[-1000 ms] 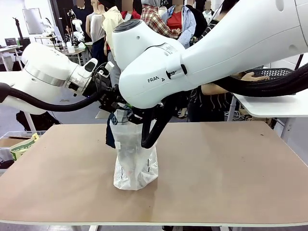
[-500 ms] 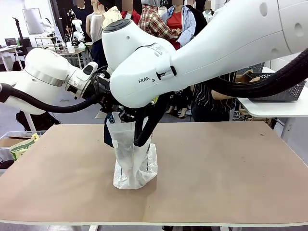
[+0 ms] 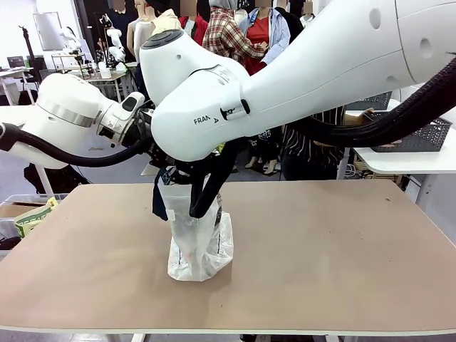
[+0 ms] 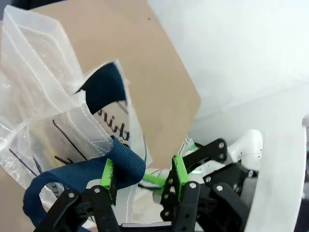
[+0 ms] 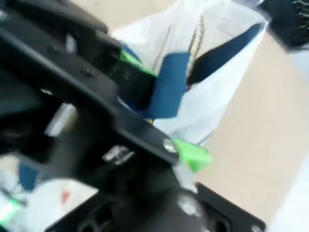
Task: Transfer purchased items from the store into the shopping bag.
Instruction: Move the Reusable shopping bag to the right side of the table.
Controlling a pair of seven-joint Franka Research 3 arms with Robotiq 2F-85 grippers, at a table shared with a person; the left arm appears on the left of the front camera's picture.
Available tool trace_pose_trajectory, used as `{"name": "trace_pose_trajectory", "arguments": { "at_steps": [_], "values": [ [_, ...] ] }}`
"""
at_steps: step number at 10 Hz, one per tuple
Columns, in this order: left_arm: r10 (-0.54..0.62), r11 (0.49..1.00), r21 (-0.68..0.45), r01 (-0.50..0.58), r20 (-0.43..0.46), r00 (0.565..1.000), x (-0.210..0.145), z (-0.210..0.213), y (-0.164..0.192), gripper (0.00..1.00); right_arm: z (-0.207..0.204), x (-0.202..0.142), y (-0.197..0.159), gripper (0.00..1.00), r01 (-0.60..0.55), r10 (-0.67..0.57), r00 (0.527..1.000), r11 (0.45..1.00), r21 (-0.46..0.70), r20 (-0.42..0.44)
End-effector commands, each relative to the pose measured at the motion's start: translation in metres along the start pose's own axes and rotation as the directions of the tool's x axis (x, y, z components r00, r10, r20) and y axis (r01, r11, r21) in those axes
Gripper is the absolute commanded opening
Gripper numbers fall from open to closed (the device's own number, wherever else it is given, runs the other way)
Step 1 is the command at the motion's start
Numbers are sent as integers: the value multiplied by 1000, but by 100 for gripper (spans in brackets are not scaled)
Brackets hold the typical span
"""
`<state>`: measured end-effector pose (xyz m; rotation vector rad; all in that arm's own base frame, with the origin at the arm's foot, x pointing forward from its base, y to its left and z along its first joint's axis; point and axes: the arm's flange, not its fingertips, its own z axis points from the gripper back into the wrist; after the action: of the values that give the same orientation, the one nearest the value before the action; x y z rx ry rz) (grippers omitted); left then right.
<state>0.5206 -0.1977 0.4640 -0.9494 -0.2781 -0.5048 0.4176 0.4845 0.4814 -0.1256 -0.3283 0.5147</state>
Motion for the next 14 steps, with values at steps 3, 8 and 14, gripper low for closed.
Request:
{"name": "trace_pose_trajectory", "arguments": {
  "at_steps": [3, 8, 14],
  "values": [
    [-10, 998, -66, 10, -10, 1000, 9, -10, -5, 59, -6, 7, 10, 0, -51, 51, 998, 999, -2, 26],
    [-38, 994, -102, 35, -22, 999, 19, -19, -5, 59, -4, 5, 18, 0, -92, 91, 995, 996, 22, 41],
    [-15, 997, -76, 10, -69, 997, 35, -42, -1, 59, -7, 7, 21, 0, -96, 96, 995, 995, 12, 33]
  ]
}}
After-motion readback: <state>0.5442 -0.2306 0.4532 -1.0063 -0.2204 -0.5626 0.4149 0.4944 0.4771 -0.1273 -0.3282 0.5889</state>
